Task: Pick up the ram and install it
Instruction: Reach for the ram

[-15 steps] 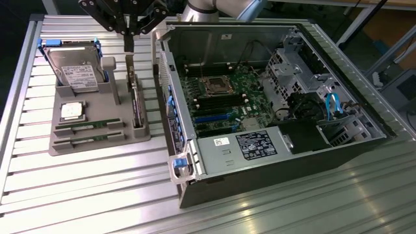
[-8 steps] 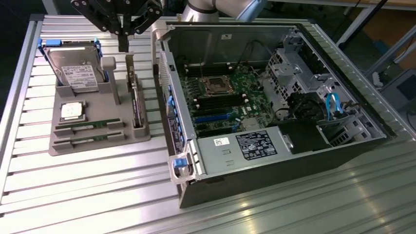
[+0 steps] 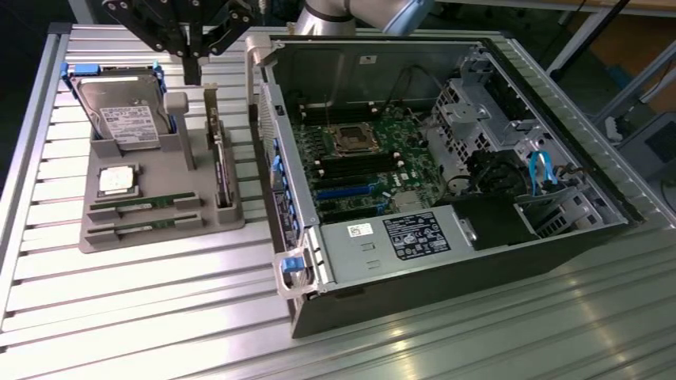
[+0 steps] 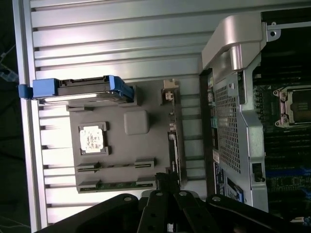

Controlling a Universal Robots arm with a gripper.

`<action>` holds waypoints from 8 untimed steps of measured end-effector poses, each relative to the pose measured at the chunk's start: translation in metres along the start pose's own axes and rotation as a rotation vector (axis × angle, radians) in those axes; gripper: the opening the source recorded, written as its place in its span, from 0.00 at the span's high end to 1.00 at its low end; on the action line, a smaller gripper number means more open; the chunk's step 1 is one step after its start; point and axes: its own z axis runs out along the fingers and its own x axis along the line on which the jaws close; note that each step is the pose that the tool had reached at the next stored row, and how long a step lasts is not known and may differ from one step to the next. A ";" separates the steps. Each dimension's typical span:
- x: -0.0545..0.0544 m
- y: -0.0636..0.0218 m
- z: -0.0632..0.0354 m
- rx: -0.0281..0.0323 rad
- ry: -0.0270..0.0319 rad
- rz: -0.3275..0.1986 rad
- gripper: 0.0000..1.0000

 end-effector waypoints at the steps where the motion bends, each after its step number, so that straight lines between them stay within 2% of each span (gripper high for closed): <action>1: 0.002 -0.0001 0.0000 -0.0002 -0.0044 -0.001 0.90; 2: 0.005 -0.0003 0.0001 -0.0007 -0.0089 -0.001 0.90; 4: 0.008 -0.0006 0.0002 -0.0009 -0.0136 -0.002 0.90; 8: 0.015 -0.0011 0.0004 -0.0013 -0.0185 -0.002 0.90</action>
